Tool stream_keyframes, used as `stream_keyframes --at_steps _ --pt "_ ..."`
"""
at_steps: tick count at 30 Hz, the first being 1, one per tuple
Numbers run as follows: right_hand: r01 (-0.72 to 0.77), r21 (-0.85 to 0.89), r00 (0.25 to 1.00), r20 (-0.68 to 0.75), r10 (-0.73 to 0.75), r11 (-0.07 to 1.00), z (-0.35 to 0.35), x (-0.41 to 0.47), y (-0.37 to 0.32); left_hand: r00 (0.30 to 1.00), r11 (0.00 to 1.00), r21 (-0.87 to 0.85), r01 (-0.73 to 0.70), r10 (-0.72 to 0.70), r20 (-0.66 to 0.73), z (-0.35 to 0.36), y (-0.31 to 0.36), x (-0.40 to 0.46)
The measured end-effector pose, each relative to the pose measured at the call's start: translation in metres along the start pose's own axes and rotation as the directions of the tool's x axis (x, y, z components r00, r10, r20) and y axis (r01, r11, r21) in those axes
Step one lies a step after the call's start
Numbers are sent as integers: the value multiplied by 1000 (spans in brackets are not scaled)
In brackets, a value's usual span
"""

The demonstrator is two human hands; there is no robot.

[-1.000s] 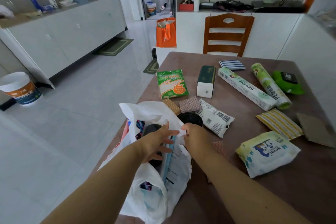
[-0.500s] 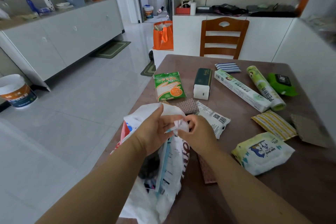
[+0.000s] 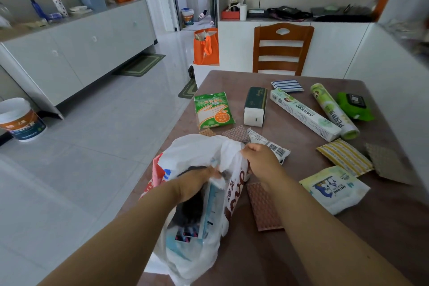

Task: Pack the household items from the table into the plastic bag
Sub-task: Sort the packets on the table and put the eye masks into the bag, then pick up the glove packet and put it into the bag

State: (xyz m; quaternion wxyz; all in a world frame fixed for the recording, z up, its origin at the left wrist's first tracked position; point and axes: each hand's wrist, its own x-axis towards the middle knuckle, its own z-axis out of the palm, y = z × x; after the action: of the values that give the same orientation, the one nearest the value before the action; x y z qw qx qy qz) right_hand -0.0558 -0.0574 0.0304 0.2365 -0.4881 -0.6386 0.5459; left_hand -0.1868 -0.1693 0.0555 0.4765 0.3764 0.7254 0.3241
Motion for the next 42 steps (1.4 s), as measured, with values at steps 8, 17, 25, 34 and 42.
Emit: stream_keyframes --at_steps 8,17,25,34,42 --pt "201 -14 969 -144 -201 980 -7 1 -13 985 999 45 -27 19 171 -44 19 9" --pt "128 208 992 -8 -129 970 -35 46 -40 983 995 -51 -84 75 -169 -91 124 54" --pt "-9 79 1000 13 8 997 -29 138 -49 963 980 -112 162 -182 -199 -102 139 147" --pt "-118 -109 987 96 129 987 39 244 -33 913 943 -98 318 -332 -236 -108 81 278" --pt "-54 -257 974 198 108 965 57 271 -18 900 898 -349 269 -364 -241 -102 26 346"
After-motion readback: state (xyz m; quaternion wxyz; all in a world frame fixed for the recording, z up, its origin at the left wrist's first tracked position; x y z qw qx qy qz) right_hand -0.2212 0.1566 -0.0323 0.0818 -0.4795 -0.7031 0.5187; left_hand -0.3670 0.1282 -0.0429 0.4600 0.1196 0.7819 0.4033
